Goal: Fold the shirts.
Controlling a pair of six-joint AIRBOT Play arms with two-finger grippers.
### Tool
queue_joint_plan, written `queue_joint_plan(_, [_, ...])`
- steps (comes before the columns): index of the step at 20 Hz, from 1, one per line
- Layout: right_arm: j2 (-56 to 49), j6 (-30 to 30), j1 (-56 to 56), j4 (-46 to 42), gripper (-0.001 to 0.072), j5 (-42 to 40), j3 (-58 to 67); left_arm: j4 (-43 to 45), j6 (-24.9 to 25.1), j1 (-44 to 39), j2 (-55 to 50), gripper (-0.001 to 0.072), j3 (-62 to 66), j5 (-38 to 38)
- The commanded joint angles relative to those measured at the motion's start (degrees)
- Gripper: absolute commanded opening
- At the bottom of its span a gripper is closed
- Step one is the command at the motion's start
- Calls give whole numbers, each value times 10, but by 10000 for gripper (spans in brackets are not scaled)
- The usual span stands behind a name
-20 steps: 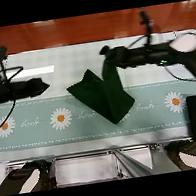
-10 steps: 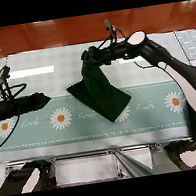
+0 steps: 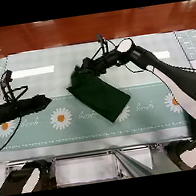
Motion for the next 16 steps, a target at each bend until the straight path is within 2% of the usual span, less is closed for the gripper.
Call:
queue_joint_plan(1, [24, 18, -38, -48, 412, 124, 1, 3, 19, 43, 1, 27, 28, 28])
queue_joint_plan(3, [91, 34, -89, -149, 412, 200, 1, -7, 20, 111, 3, 26, 89, 1])
queue_joint_plan(5, [188, 71, -130, -313, 412, 250, -23, -21, 20, 172, 11, 27, 144, -18])
queue_joint_plan(7, [310, 112, -159, -455, 412, 241, -112, -27, 20, 207, 26, 27, 167, -20])
queue_joint_plan(9, [445, 178, -187, -522, 412, 172, -276, -27, 20, 206, 41, 27, 160, -28])
queue_joint_plan(11, [557, 259, -206, -518, 412, 80, -457, -29, 20, 181, 48, 27, 139, -44])
queue_joint_plan(13, [618, 315, -209, -443, 413, -16, -605, -33, 20, 139, 50, 27, 106, -44])
queue_joint_plan(14, [623, 307, -209, -366, 413, -59, -656, -37, 20, 115, 49, 27, 88, -43])
queue_joint_plan(16, [604, 214, -209, -189, 413, -133, -727, -53, 20, 69, 49, 27, 50, -30])
